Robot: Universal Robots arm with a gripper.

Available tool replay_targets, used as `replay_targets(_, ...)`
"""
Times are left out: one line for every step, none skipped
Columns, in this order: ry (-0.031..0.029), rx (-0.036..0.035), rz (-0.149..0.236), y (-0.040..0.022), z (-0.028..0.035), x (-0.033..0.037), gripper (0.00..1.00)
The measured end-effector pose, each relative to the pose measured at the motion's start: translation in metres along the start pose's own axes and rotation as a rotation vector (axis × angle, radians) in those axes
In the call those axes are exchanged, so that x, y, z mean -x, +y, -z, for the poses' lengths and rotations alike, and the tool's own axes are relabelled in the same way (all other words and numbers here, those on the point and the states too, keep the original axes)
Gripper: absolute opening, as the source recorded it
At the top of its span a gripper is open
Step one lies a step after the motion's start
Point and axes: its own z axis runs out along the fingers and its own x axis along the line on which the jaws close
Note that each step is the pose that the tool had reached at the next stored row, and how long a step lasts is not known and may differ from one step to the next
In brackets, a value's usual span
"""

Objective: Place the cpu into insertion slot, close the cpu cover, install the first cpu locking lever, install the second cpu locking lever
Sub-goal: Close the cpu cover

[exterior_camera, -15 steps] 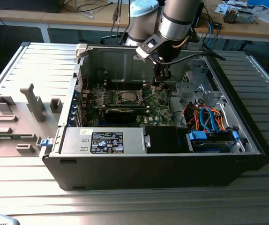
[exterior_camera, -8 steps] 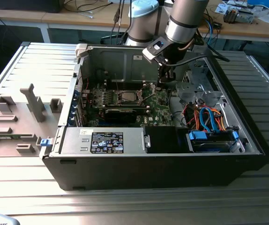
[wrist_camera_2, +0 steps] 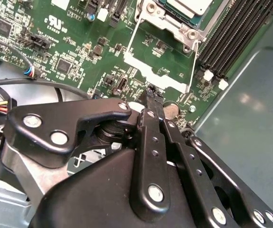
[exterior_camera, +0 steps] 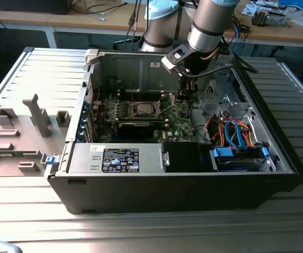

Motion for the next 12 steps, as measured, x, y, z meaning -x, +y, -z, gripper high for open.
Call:
replay_targets(-0.0001, -0.0003, 0.000, 0.0001, -0.0005, 0.0000, 0.11)
replay_targets(-0.0002, -0.0005, 0.000, 0.0001, -0.0006, 0.0001, 0.11)
replay_targets(-0.0004, -0.0005, 0.000, 0.0001, -0.0006, 0.0001, 0.11)
replay_targets(-0.0004, -0.0005, 0.000, 0.0001, -0.0006, 0.0001, 0.11)
replay_targets(-0.0001, -0.0005, 0.000, 0.0001, -0.0007, 0.0000, 0.11)
replay_targets(-0.0001, -0.0005, 0.000, 0.0001, -0.0008, 0.0000, 0.11)
replay_targets(-0.0001, -0.0005, 0.000, 0.0001, -0.0008, 0.0000, 0.11)
replay_targets(-0.0001, -0.0005, 0.000, 0.0001, -0.0008, 0.0000, 0.11)
replay_targets(0.0000, -0.0005, 0.000, 0.0000, -0.0009, 0.0000, 0.11)
replay_targets(0.0002, -0.0004, 0.000, -0.0007, -0.0010, 0.0000, 0.11)
replay_targets(0.0001, -0.0004, 0.000, -0.0026, -0.0012, 0.0000, 0.11)
replay_targets(0.0000, -0.0005, 0.000, -0.0049, -0.0014, 0.0000, 0.11)
